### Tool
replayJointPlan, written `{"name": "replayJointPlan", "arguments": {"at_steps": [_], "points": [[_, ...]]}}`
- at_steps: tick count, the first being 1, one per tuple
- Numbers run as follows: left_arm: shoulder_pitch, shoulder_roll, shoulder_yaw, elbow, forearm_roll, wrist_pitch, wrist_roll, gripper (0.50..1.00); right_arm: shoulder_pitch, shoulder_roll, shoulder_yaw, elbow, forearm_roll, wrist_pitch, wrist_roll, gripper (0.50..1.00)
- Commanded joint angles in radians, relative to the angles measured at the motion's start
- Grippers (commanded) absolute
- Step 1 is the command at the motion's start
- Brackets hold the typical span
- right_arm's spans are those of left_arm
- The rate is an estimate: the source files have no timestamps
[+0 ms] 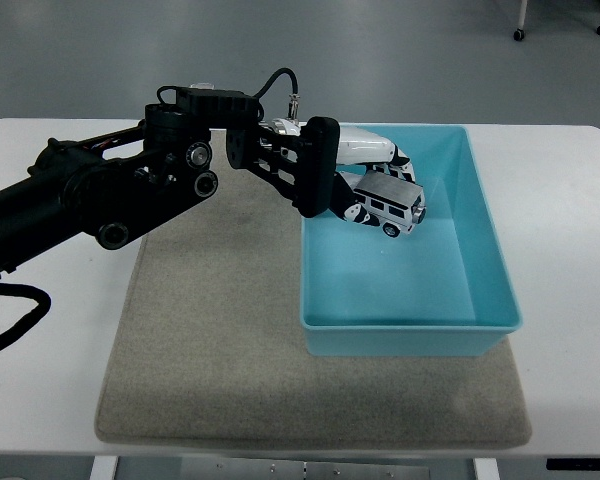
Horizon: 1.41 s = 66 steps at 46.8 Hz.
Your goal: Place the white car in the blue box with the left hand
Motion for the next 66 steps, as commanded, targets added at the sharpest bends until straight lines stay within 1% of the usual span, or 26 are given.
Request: {"name": "replayJointPlan", "arguments": {"at_steps": [1, 3, 6, 14, 19, 25, 28, 32, 35, 38, 42, 48, 52, 57, 62, 66], "points": [[0.011, -0.005, -0.002, 0.002, -0.003, 0.04, 0.0, 0.992, 0.0, 0.0, 0.0, 0.0, 0.0, 0.0, 0.0, 0.936], [0.016, -0.005, -0.002, 0.002, -0.008, 0.055, 0.0, 0.996, 0.0, 0.0, 0.0, 0.0, 0.0, 0.0, 0.0, 0.936], [0.024, -0.005, -0.002, 0.002, -0.009, 0.061, 0.0, 0.999, 0.0, 0.0, 0.0, 0.0, 0.0, 0.0, 0.0, 0.936], [0.027, -0.004, -0.008, 0.002, -0.026, 0.065, 0.0, 0.999, 0.0, 0.0, 0.0, 0.0, 0.0, 0.0, 0.0, 0.936], [0.038, 0.001, -0.018, 0.005, -0.086, 0.065, 0.0, 0.996, 0.0, 0.0, 0.0, 0.0, 0.0, 0.0, 0.0, 0.936], [0.051, 0.01, -0.08, 0.042, -0.225, 0.065, 0.006, 0.996, 0.0, 0.0, 0.0, -0.002, 0.0, 0.0, 0.0, 0.936], [0.059, 0.01, -0.113, 0.07, -0.298, 0.069, 0.027, 0.996, 0.0, 0.0, 0.0, 0.0, 0.0, 0.0, 0.0, 0.936], [0.07, 0.018, -0.158, 0.094, -0.391, 0.104, 0.073, 0.996, 0.0, 0.0, 0.0, 0.0, 0.0, 0.0, 0.0, 0.936], [0.07, 0.044, -0.182, 0.111, -0.463, 0.126, 0.093, 0.996, 0.0, 0.0, 0.0, 0.0, -0.001, 0.0, 0.0, 0.936], [0.07, 0.067, -0.207, 0.12, -0.549, 0.138, 0.095, 0.996, 0.0, 0.0, 0.0, 0.0, 0.0, 0.0, 0.0, 0.936], [0.071, 0.096, -0.256, 0.131, -0.707, 0.157, 0.095, 0.996, 0.0, 0.0, 0.0, 0.0, 0.0, 0.0, 0.0, 0.936], [0.073, 0.177, -0.259, 0.14, -0.931, 0.147, 0.11, 0.996, 0.0, 0.0, 0.0, 0.0, 0.0, 0.0, 0.0, 0.936], [0.105, 0.219, -0.262, 0.142, -1.045, 0.146, 0.127, 0.999, 0.0, 0.0, 0.0, 0.0, 0.0, 0.0, 0.0, 0.936], [0.157, 0.233, -0.268, 0.18, -1.16, 0.144, 0.133, 0.999, 0.0, 0.0, 0.0, 0.0, 0.0, 0.0, 0.0, 0.936], [0.182, 0.24, -0.264, 0.238, -1.247, 0.135, 0.136, 0.999, 0.0, 0.0, 0.0, 0.0, 0.0, 0.0, 0.0, 0.936], [0.222, 0.237, -0.267, 0.246, -1.293, 0.118, 0.141, 0.999, 0.0, 0.0, 0.0, 0.0, -0.001, 0.0, 0.0, 0.936]]}}
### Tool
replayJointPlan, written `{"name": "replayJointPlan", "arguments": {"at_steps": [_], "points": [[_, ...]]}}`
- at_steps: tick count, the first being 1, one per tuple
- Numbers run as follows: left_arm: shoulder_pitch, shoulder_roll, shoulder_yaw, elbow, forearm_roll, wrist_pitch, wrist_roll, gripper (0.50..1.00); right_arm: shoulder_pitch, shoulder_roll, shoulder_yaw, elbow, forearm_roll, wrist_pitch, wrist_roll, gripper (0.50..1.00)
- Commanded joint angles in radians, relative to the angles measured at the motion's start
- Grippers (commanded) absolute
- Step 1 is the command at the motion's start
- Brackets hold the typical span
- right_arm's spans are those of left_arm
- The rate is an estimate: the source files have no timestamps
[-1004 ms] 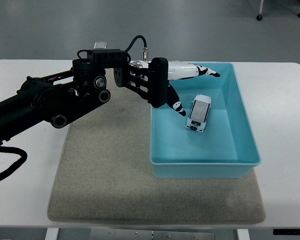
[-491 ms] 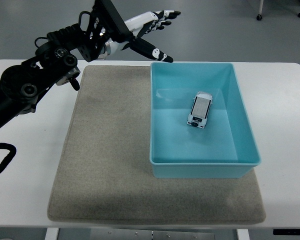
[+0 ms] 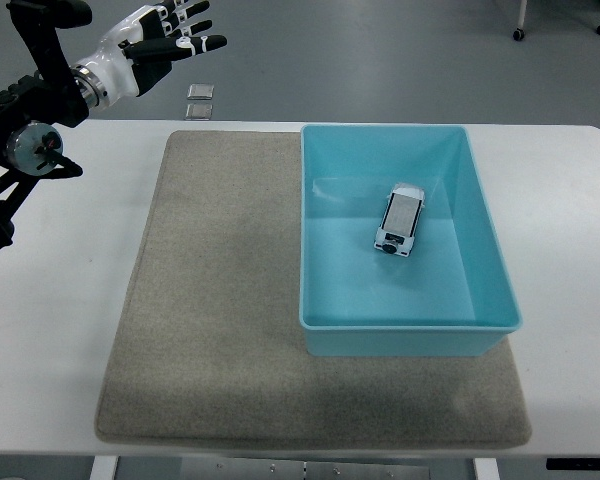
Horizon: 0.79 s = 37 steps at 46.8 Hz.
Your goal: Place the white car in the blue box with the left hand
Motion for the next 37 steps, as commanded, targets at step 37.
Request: {"name": "replayJointPlan", "arguments": {"at_steps": [37], "points": [[0.117, 0.005, -0.012, 0.007, -0.35, -0.045, 0.023, 0.999, -0.001, 0.0, -0.002, 0.009, -0.001, 0.011, 0.0, 0.936]]}}
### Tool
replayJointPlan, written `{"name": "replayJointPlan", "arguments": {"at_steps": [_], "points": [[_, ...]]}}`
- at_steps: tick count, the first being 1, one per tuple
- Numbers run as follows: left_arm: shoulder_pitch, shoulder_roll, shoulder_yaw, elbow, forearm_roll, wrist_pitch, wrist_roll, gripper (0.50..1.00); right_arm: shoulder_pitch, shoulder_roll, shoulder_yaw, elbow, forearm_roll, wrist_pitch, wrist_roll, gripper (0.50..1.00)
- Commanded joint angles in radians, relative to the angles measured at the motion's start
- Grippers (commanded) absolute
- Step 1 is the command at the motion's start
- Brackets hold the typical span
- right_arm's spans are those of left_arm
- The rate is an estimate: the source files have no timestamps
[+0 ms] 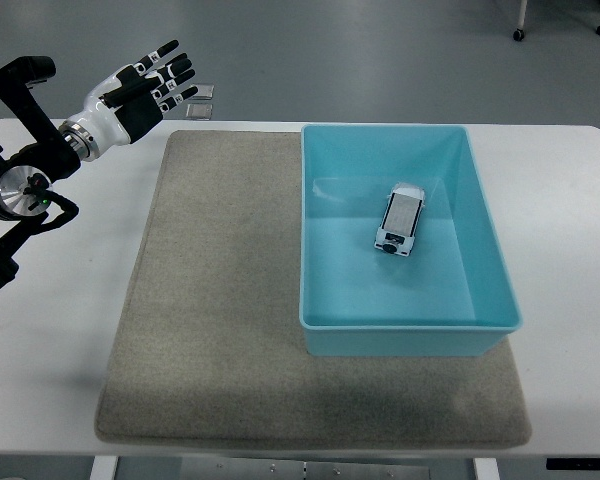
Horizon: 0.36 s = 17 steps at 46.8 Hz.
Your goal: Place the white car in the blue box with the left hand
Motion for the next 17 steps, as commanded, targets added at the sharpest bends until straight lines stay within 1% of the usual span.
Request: {"name": "replayJointPlan", "arguments": {"at_steps": [1, 9, 11, 17], "points": [[0.0, 0.0, -0.003, 0.0, 0.002, 0.0, 0.0, 0.999, -0.001, 0.0, -0.002, 0.007, -0.002, 0.003, 0.0, 0.936], [0.0, 0.003, -0.005, 0.0, 0.0, 0.002, 0.001, 0.999, 0.0, 0.0, 0.002, 0.0, 0.004, -0.007, 0.0, 0.936], [0.0, 0.005, -0.008, 0.0, 0.0, 0.002, 0.0, 0.999, 0.0, 0.0, 0.002, 0.004, 0.003, 0.003, 0.0, 0.936], [-0.001, 0.008, -0.012, 0.0, 0.002, 0.001, 0.001, 0.999, 0.0, 0.0, 0.0, 0.012, -0.005, 0.006, 0.0, 0.936]]}}
